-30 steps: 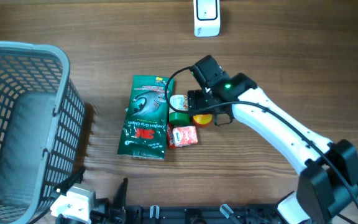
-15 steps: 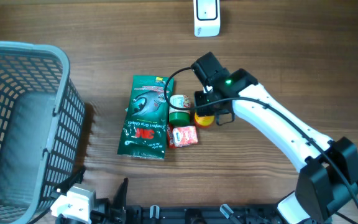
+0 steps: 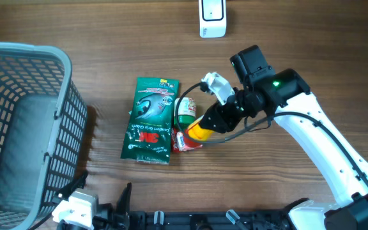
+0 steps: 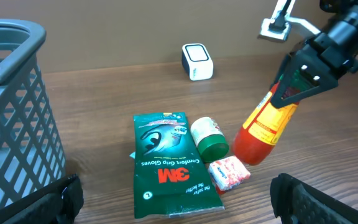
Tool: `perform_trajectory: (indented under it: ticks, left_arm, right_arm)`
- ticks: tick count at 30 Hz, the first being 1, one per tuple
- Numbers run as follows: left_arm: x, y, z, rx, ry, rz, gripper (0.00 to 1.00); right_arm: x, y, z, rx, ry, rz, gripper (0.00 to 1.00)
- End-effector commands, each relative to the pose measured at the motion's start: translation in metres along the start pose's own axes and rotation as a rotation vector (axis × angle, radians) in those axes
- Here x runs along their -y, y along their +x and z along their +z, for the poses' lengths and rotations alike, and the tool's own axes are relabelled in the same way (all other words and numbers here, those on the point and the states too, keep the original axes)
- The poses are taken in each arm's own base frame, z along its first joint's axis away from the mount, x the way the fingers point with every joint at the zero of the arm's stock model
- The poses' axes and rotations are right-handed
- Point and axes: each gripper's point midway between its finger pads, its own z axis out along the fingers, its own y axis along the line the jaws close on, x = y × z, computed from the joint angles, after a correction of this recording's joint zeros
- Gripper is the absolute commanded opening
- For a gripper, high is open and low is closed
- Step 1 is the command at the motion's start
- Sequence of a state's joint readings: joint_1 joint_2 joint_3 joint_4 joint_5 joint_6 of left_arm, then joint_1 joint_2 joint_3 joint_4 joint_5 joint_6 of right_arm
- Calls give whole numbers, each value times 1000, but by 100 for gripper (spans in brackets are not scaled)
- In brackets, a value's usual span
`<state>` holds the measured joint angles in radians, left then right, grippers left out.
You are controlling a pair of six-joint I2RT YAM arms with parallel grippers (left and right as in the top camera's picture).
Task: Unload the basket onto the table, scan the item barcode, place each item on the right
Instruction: 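Lift bottle and tilt it sideways, barcode facing the scanner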
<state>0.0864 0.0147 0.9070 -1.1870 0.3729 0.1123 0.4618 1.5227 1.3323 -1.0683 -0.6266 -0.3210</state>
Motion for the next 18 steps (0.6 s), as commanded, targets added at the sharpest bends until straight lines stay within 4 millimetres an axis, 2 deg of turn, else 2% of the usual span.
perform_trajectory:
  ticks: [1,7,12,18]
  left_arm:
    - [4,1,-1,5,23,18,100]
    - [4,1,-1,5,23,18,100]
    - [4,1,-1,5,23,18,100]
    - [4,1,-1,5,23,18,100]
  right_arm:
    - [-54,-28,-18,176,-271,-253,32]
    - [-89,-47,-37,357,-458,-477,33]
    - [-99,-65,-49,470,-503,-595,33]
    - [-115,-90,-73,644,-531,-835,38]
